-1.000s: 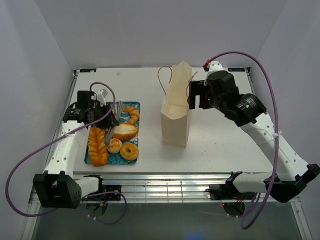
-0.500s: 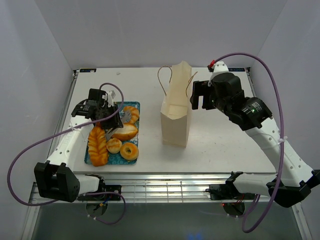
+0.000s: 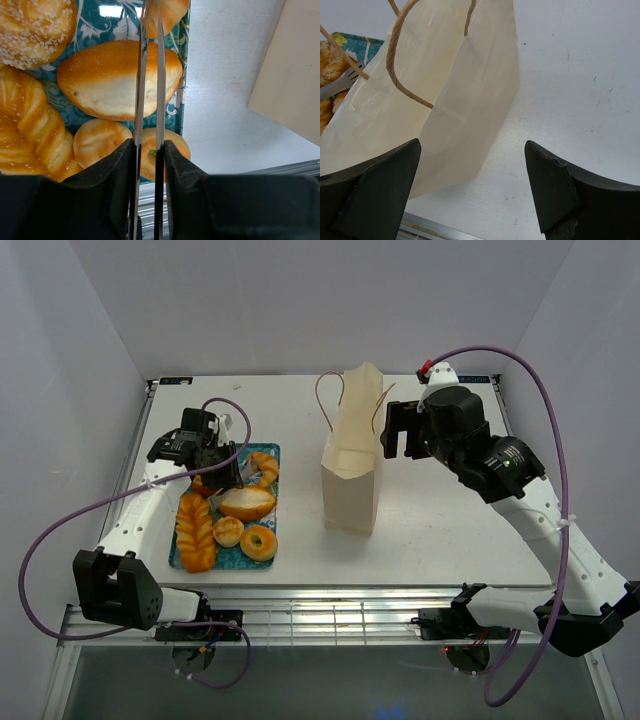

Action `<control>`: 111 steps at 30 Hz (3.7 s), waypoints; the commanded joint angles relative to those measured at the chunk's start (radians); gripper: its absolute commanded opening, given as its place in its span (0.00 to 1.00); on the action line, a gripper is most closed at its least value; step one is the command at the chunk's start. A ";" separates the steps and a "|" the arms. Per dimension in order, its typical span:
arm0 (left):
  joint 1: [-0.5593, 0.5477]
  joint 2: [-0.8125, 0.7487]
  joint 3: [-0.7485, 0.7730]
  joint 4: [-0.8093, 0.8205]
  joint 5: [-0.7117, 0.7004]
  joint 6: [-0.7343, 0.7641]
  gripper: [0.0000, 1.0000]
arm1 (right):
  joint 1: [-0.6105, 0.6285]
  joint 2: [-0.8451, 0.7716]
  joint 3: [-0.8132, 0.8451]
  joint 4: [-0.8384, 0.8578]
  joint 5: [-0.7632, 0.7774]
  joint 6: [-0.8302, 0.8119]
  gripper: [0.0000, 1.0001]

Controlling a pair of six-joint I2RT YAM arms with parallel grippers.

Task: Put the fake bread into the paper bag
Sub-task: Pick up the fake bread from the plate.

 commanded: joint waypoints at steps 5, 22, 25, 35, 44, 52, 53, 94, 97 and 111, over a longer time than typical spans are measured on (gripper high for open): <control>-0.008 0.011 0.099 0.008 -0.012 0.021 0.41 | -0.006 -0.030 -0.005 0.051 0.005 0.001 0.90; -0.015 0.108 0.136 0.019 0.026 0.049 0.48 | -0.006 -0.063 -0.011 0.051 0.028 0.004 0.90; -0.017 0.112 0.144 0.022 0.032 0.050 0.49 | -0.007 -0.063 -0.013 0.051 0.030 0.006 0.90; -0.017 0.138 0.148 0.028 0.066 0.055 0.52 | -0.006 -0.072 -0.013 0.054 0.028 0.003 0.90; -0.023 0.148 0.121 0.045 0.096 0.055 0.52 | -0.006 -0.086 -0.034 0.063 0.036 0.006 0.90; -0.029 0.145 0.092 0.047 0.060 0.052 0.53 | -0.006 -0.095 -0.043 0.068 0.036 0.009 0.90; -0.029 0.142 0.090 0.047 0.041 0.050 0.53 | -0.006 -0.095 -0.045 0.071 0.036 0.009 0.90; -0.138 0.099 0.059 0.037 -0.115 -0.014 0.51 | -0.007 -0.115 -0.068 0.083 -0.009 0.038 0.90; -0.138 0.095 0.050 0.047 -0.111 -0.011 0.51 | -0.006 -0.121 -0.068 0.083 -0.003 0.037 0.90; -0.187 0.109 0.013 0.044 -0.249 -0.040 0.50 | -0.007 -0.121 -0.079 0.090 -0.012 0.035 0.90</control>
